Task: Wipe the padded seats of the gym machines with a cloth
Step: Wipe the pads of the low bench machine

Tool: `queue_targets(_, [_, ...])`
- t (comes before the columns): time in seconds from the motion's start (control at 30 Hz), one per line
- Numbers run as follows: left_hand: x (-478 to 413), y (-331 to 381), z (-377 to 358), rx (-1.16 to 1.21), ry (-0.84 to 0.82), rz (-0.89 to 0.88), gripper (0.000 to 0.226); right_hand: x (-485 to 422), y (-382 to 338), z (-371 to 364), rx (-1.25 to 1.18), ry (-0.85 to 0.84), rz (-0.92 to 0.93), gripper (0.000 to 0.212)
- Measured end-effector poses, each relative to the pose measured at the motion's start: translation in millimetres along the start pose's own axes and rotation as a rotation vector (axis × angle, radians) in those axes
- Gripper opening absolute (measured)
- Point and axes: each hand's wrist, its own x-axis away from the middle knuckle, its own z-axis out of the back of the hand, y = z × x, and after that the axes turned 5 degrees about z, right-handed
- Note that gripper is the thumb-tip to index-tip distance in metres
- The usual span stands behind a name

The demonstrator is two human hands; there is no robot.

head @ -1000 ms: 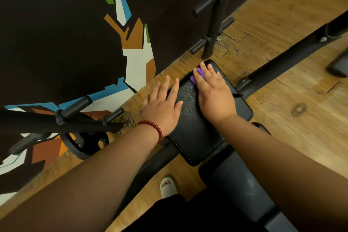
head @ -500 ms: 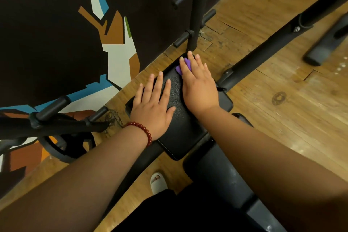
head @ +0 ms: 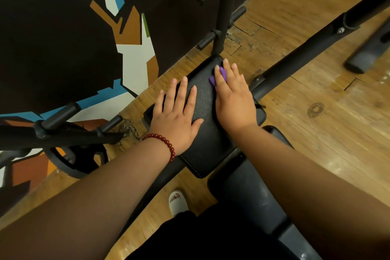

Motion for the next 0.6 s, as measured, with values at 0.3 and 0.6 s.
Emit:
queue_targets(0.3, [0.0, -1.2, 4.0, -0.004, -0.013, -0.010, 0.075, 20.3, 9.3, -2.1, 0.011, 0.004, -0.026, 0.049])
queue_targets(0.6, [2.3, -1.6, 5.6, -0.003, -0.014, -0.009, 0.073, 32.5, 16.6, -3.7, 0.025, 0.076, -0.089, 0.050])
